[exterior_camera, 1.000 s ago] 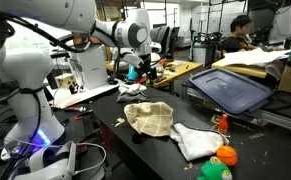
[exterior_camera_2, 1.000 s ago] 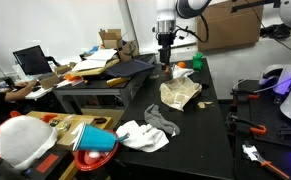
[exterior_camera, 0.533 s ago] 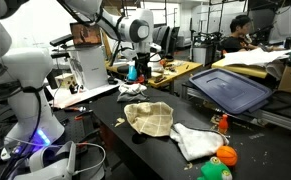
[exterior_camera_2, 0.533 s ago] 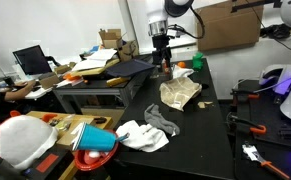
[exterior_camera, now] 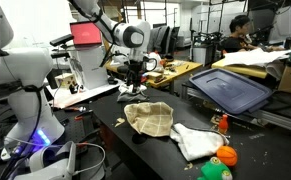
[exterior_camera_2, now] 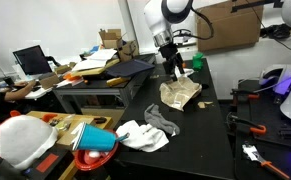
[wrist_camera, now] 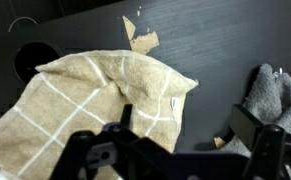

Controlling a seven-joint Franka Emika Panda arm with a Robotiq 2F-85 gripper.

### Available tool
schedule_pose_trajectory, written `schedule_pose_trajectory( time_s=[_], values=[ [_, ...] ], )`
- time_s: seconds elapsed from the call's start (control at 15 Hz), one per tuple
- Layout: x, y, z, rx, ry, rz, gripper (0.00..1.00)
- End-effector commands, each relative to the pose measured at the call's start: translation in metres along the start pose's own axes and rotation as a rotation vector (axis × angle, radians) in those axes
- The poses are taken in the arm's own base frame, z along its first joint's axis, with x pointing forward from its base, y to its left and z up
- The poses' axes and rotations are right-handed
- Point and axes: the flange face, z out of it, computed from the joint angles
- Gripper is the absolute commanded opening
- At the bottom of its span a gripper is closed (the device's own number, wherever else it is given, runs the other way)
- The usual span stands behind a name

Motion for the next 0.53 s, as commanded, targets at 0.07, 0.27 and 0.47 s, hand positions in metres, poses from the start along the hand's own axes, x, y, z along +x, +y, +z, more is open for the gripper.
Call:
schedule_pose_trajectory(
  time_s=[0.07,0.27,0.47],
  values=[
    [-0.017,0.008,0.032,-0.135,-0.055,0.024,0.58],
    [-0.024,0.015,0.05,-0.2,-0.051,0.026,0.36],
    [-0.025,0.019,0.058,-0.271,-0.002,0.006,0.12]
  ],
)
